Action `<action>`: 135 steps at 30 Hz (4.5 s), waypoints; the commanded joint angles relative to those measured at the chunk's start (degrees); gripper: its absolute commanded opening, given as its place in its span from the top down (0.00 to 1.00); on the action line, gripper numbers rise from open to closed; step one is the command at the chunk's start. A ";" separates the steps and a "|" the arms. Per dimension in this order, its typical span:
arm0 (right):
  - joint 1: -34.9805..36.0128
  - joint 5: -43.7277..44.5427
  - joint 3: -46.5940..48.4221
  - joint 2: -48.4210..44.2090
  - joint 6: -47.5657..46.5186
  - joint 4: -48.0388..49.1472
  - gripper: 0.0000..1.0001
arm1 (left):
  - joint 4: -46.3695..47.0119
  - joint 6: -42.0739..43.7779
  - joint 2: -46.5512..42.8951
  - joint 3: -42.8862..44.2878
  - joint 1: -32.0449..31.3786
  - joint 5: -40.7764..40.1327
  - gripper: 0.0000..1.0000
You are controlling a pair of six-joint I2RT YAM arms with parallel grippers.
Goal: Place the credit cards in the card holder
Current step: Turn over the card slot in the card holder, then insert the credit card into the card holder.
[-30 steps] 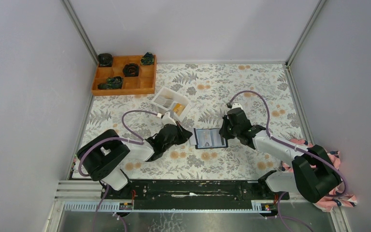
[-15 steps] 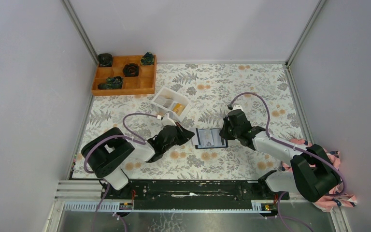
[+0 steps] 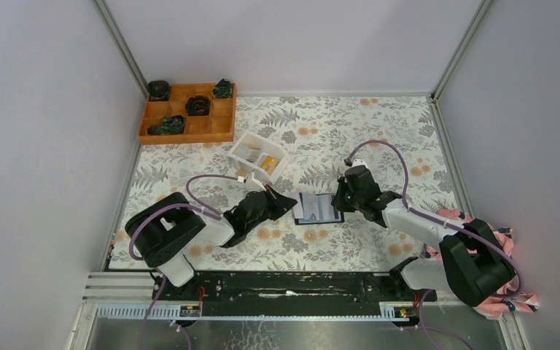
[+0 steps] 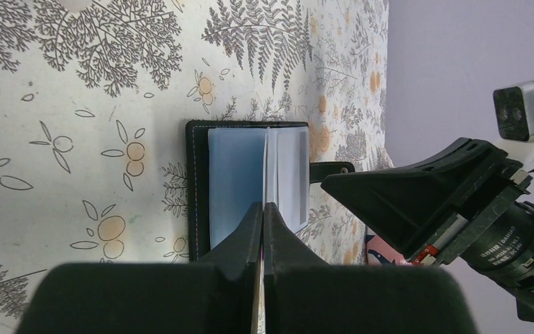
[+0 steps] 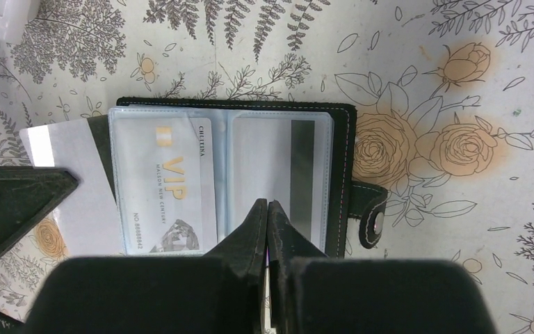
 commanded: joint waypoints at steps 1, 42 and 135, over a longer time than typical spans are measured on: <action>-0.58 1.63 -0.43 -3.78 0.11 0.62 1.00 | 4.08 -1.03 1.25 1.23 -1.12 -0.10 1.00; -2.41 -2.81 2.18 -4.05 -1.26 0.06 1.00 | -1.03 1.63 4.89 7.86 -6.92 -5.56 1.00; -2.46 -3.17 -1.68 2.47 -0.31 4.83 1.00 | 20.12 -4.53 18.91 4.82 -3.13 -2.27 1.00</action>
